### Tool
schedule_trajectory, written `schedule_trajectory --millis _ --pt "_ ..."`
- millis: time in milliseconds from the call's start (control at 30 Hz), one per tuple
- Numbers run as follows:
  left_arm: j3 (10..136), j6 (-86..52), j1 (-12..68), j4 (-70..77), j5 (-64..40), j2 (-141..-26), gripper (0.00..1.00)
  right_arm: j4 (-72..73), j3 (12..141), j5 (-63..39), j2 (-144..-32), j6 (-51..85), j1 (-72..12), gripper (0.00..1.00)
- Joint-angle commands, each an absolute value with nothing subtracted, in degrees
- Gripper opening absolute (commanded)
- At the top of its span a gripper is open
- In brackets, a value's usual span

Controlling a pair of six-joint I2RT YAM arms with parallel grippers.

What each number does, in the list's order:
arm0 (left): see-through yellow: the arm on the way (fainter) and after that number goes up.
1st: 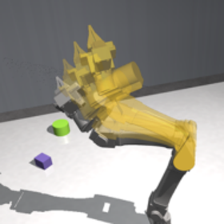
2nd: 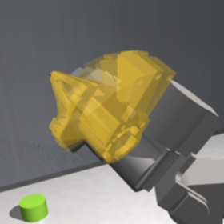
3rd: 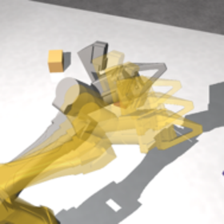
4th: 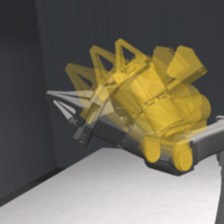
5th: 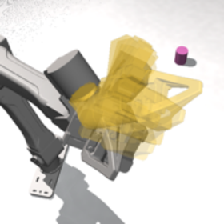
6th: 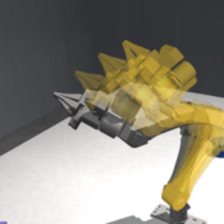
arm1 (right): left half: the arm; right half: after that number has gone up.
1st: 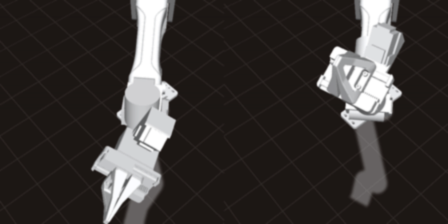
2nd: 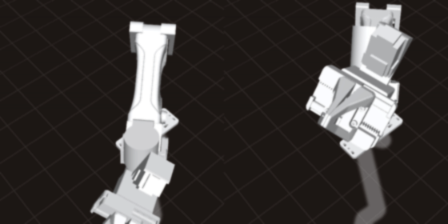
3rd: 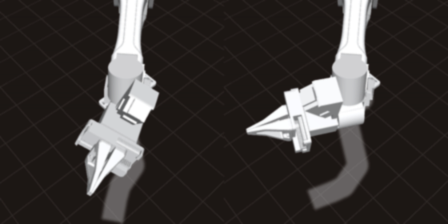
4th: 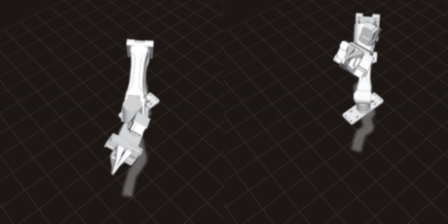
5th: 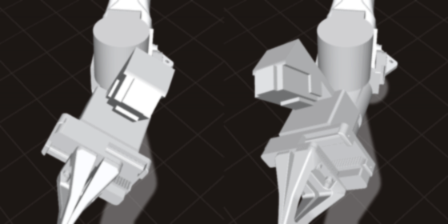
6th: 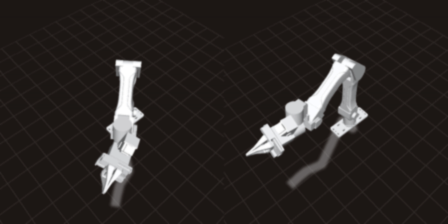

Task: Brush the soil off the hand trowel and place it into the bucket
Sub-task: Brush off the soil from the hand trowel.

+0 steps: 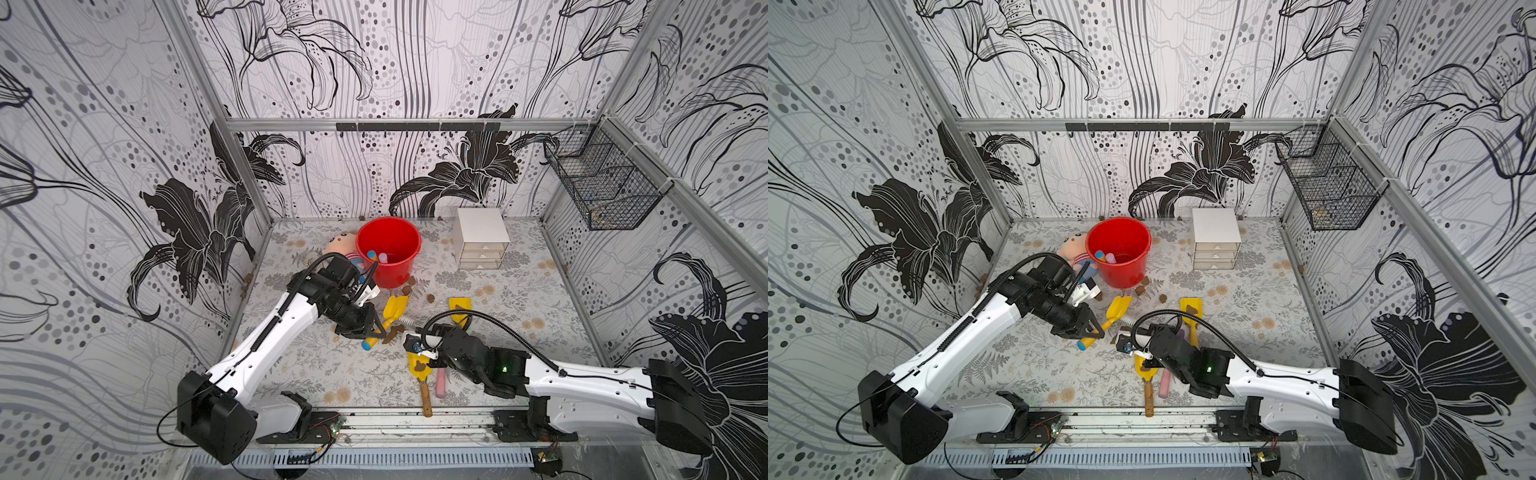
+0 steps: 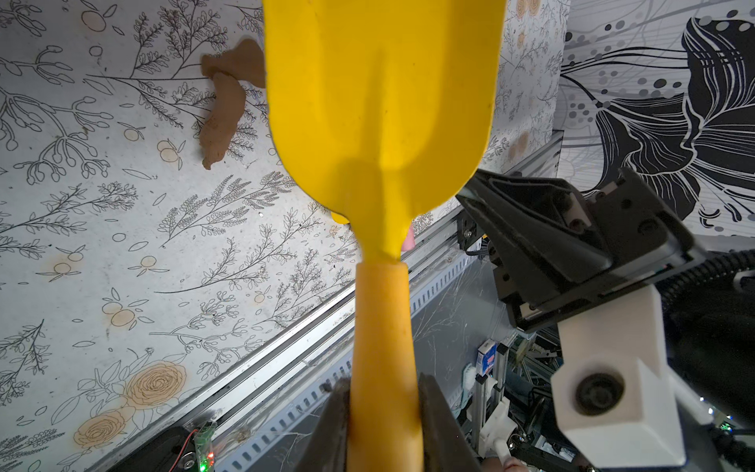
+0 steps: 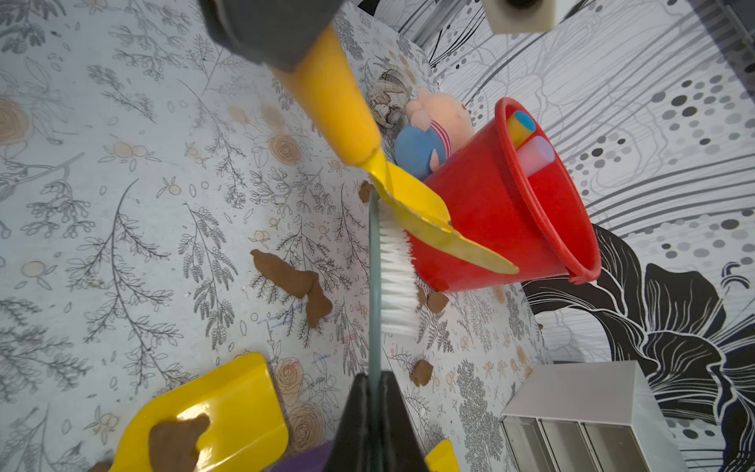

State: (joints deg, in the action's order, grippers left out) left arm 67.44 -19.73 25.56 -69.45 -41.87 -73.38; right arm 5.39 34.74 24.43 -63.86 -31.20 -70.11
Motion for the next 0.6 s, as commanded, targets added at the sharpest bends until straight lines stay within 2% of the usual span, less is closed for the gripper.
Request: schedule_trajectory --millis 0,300,567 --pt "69.4 -19.11 25.6 -70.48 -42.23 -73.12 0.0 6.69 37.99 27.45 -65.91 -32.96 -69.84 0.0" --pt "72.06 -16.22 25.58 -74.44 -38.1 -71.76 0.0 1.23 39.46 31.38 -63.75 -22.6 -60.86 0.0" --pt "83.4 -13.59 22.39 -75.0 -28.6 -73.37 0.0 -4.38 39.58 28.52 -59.64 -17.17 -56.73 0.0"
